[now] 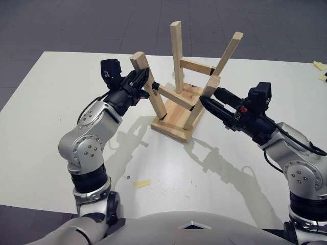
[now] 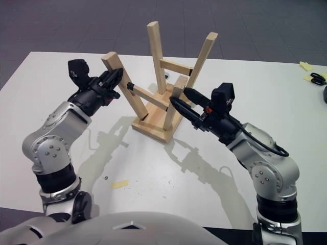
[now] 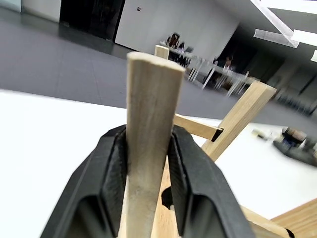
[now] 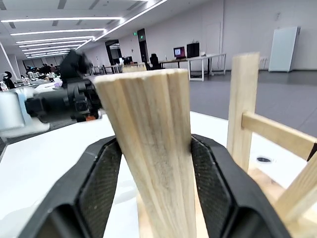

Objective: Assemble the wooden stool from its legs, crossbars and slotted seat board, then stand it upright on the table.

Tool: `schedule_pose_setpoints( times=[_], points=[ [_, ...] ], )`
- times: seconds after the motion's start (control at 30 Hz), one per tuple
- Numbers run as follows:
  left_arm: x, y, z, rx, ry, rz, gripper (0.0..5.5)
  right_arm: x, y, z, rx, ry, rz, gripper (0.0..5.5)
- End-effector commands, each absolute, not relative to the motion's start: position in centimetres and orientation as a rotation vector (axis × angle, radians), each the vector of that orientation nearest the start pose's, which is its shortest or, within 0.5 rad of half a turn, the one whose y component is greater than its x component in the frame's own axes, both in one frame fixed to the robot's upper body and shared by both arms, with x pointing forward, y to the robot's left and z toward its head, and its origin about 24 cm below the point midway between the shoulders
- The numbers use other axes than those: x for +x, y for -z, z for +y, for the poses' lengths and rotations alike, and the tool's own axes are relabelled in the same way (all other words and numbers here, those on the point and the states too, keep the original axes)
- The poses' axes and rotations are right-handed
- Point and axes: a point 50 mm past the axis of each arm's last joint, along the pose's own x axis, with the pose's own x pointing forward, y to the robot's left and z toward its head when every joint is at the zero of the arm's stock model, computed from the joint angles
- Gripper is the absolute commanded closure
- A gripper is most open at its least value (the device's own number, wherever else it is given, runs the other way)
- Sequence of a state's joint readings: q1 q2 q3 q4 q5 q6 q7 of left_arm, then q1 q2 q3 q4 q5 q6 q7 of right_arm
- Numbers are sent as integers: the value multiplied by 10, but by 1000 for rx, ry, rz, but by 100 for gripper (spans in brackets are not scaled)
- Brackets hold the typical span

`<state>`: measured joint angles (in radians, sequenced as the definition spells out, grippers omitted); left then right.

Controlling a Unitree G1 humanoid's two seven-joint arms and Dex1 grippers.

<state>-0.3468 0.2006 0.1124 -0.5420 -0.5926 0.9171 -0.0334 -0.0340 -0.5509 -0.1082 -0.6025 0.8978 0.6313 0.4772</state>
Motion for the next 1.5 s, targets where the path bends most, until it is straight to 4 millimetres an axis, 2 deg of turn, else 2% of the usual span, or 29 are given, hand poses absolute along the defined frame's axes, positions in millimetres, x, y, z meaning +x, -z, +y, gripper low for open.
schedule_pose_setpoints(
  times=[0.03, 0.1, 0.17, 0.3, 0.33, 0.47, 0.57, 0.67, 0.7, 0.77, 0.8, 0.9, 1.03, 1.1, 1.13, 1.3, 1.5],
  points=[
    [268, -179, 142, -226, 360, 1, 443, 213, -148, -158, 230, -921, 83, 331],
    [267, -186, 140, -88, 363, -49, 443, 213, -148, -158, 230, -918, 82, 331],
    [266, -192, 136, -89, 385, -84, 443, 213, -148, -158, 229, -919, 82, 331],
    [263, -202, 127, -333, 449, -112, 443, 214, -148, -157, 228, -921, 78, 331],
    [265, -202, 129, -344, 442, -104, 443, 215, -149, -157, 228, -921, 78, 331],
    [273, -201, 146, -240, 342, -75, 443, 215, -148, -157, 226, -923, 79, 331],
    [277, -197, 157, -286, 275, -33, 443, 215, -148, -157, 225, -924, 78, 331],
    [266, -218, 144, -102, 380, -178, 443, 215, -148, -157, 223, -922, 77, 331],
    [262, -220, 138, -125, 430, -200, 443, 215, -148, -157, 222, -922, 77, 331],
    [262, -218, 139, -317, 456, -181, 445, 215, -148, -157, 221, -922, 77, 331],
    [264, -215, 144, -342, 427, -175, 445, 215, -148, -157, 221, -923, 77, 331],
    [266, -210, 161, -259, 308, -184, 444, 216, -147, -157, 221, -922, 76, 331],
    [263, -181, 166, -309, 237, -103, 444, 216, -148, -156, 221, -920, 74, 331],
    [256, -167, 166, -294, 201, -77, 444, 215, -148, -156, 222, -919, 72, 331],
    [252, -166, 166, -249, 192, -93, 445, 215, -148, -157, 221, -919, 72, 331],
    [242, -175, 169, -162, 167, -175, 445, 215, -148, -157, 221, -919, 71, 331],
    [241, -203, 157, -73, 209, -315, 445, 216, -149, -155, 218, -926, 70, 331]
  ],
)
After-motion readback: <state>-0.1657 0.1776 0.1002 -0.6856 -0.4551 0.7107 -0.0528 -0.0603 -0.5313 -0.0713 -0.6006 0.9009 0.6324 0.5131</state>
